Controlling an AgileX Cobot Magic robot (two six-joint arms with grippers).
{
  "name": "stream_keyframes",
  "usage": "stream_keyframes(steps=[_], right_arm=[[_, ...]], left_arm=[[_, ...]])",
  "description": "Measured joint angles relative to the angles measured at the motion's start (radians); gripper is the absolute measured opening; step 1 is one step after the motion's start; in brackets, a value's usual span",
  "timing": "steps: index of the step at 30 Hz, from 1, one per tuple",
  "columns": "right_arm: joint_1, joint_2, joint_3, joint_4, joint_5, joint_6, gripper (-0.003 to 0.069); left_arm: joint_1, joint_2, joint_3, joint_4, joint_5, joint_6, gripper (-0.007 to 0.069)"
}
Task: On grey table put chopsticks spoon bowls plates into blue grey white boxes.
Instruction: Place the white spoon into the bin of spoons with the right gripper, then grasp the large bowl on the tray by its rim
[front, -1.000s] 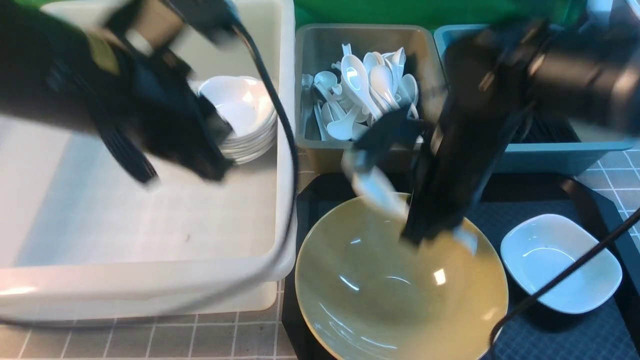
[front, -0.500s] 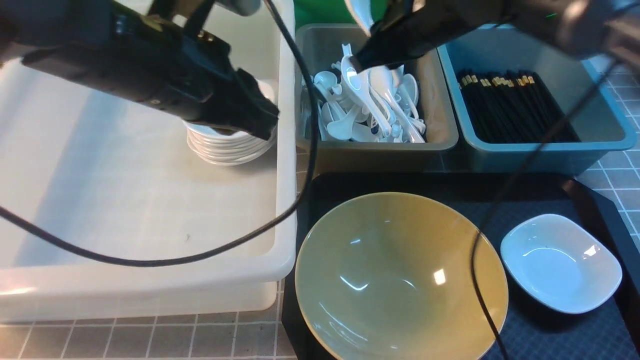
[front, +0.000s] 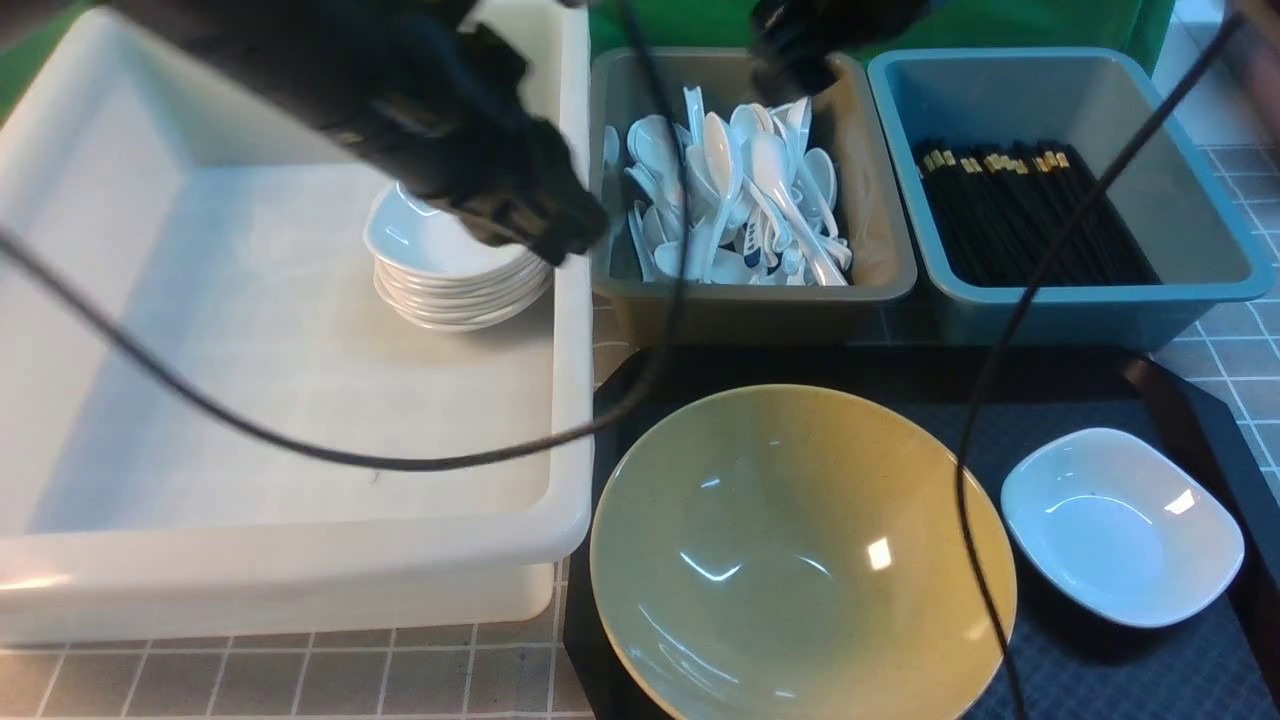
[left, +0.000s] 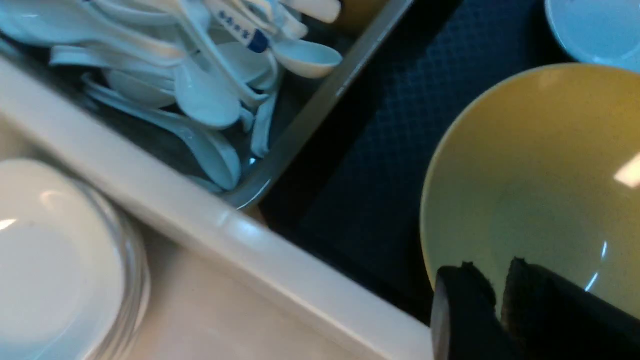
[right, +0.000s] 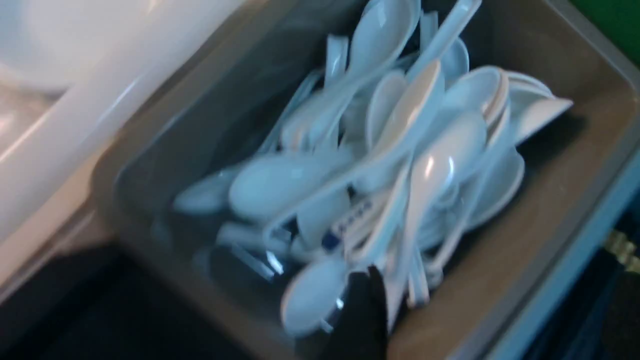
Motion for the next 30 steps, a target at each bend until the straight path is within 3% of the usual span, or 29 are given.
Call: stream_keyframes(steps=[3, 4, 8, 14, 24, 27, 29, 30], right_arm=[[-0.012, -0.112, -0.011, 0.016, 0.013, -0.012, 0.0524], [-0.014, -0.112, -0.008, 0.016, 0.013, -0.012, 0.0521], [-0.018, -0.276, 0.132, 0.016, 0.013, -0.012, 0.0447], [-0.018, -0.474, 0.424, 0.016, 0.014, -0.016, 0.0367], [-0.018, -0.571, 0.659, 0.016, 0.014, -0.028, 0.0285], [-0.018, -0.571, 0.663, 0.016, 0.014, -0.033, 0.0269], [-0.018, -0.572, 0.664, 0.016, 0.014, -0.040, 0.0248], [-0.018, -0.572, 0.664, 0.016, 0.014, -0.048, 0.0232]], left_arm=[[-0.087, 0.120, -0.110, 0.081, 0.056, -0.060, 0.0255], [-0.087, 0.127, -0.116, 0.086, 0.056, -0.060, 0.0263], [-0.141, 0.277, -0.201, 0.191, 0.101, -0.145, 0.0411], [-0.145, 0.397, -0.219, 0.224, 0.105, -0.188, 0.0494], [-0.147, 0.523, -0.222, 0.080, 0.056, -0.140, 0.0484], [-0.152, 0.539, -0.222, 0.055, 0.056, -0.118, 0.0414], [-0.160, 0.542, -0.222, 0.053, 0.054, -0.113, 0.0307], [-0.166, 0.541, -0.222, 0.051, 0.049, -0.112, 0.0209]])
